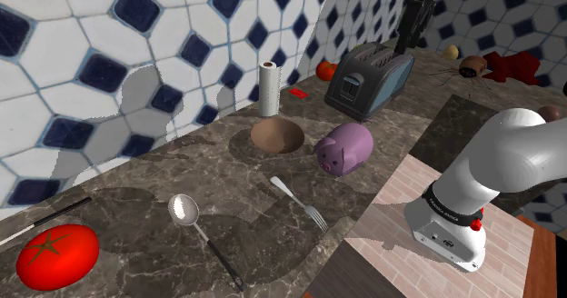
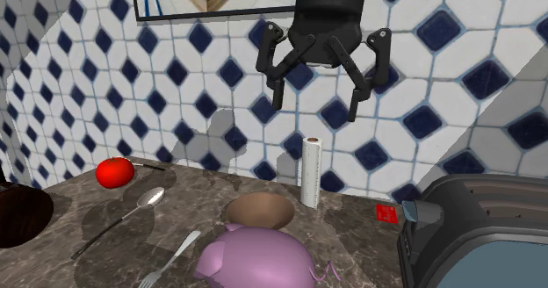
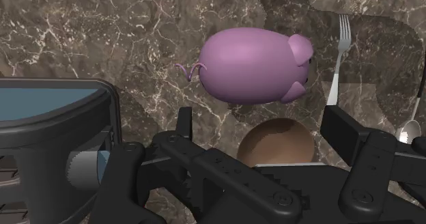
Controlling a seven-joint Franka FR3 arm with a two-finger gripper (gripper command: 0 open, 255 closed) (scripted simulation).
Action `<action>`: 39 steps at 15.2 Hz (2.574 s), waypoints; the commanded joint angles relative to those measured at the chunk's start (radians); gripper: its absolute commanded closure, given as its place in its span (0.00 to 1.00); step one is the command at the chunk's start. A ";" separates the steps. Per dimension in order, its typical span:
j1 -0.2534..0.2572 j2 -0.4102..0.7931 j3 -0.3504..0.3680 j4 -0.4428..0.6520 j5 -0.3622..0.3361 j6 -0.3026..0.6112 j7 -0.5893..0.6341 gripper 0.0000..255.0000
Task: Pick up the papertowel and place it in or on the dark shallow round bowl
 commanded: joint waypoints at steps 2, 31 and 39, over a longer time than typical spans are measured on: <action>0.003 0.030 0.006 0.004 0.003 0.029 0.004 0.00; 0.063 1.082 0.108 0.726 -0.045 0.435 0.149 0.00; 0.079 1.261 0.106 0.897 -0.064 0.451 0.165 0.00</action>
